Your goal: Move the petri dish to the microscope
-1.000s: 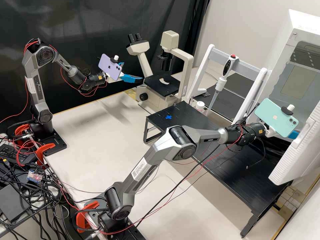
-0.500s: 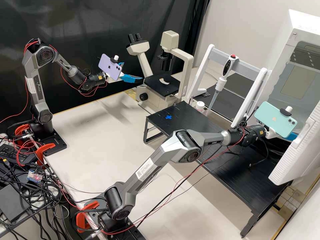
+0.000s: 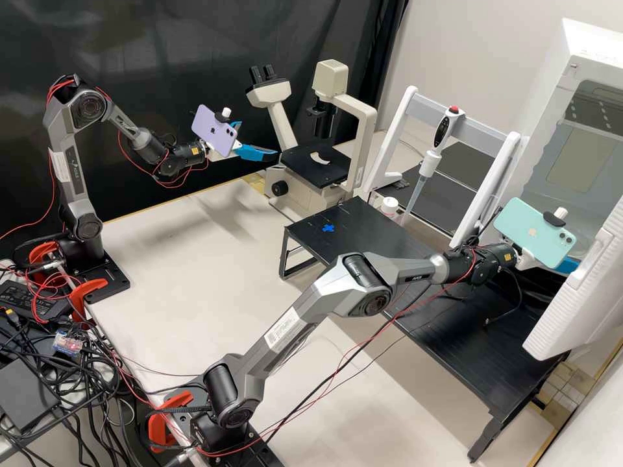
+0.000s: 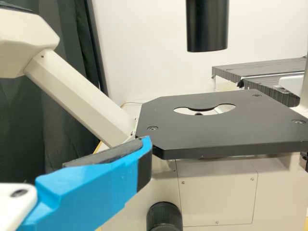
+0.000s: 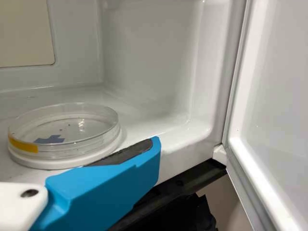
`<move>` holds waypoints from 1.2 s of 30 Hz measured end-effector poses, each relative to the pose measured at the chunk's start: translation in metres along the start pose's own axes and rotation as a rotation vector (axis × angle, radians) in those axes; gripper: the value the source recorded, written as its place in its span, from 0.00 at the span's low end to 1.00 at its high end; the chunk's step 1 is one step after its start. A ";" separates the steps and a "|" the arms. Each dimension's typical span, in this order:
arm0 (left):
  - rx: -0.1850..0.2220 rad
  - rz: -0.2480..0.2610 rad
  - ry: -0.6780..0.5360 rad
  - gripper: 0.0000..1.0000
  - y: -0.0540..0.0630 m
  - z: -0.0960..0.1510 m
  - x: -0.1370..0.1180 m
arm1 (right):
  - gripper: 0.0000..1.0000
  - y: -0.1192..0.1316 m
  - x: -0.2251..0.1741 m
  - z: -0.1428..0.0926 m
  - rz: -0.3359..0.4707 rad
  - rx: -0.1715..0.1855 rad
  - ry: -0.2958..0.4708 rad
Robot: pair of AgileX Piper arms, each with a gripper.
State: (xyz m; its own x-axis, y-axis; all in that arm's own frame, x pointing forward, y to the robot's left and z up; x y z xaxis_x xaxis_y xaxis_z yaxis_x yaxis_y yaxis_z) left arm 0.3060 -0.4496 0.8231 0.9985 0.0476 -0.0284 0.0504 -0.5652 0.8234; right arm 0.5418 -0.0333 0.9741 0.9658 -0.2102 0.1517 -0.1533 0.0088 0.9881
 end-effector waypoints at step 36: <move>0.000 0.000 0.000 1.00 0.000 0.000 0.000 | 1.00 0.006 0.019 -0.005 0.006 -0.033 -0.019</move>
State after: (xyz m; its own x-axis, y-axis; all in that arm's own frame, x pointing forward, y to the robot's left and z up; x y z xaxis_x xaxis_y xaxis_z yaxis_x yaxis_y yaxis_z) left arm 0.3060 -0.4496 0.8231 0.9985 0.0476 -0.0284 0.0504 -0.5652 0.8234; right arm 0.5607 -0.0323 0.9834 0.9608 -0.2285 0.1573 -0.1515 0.0427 0.9875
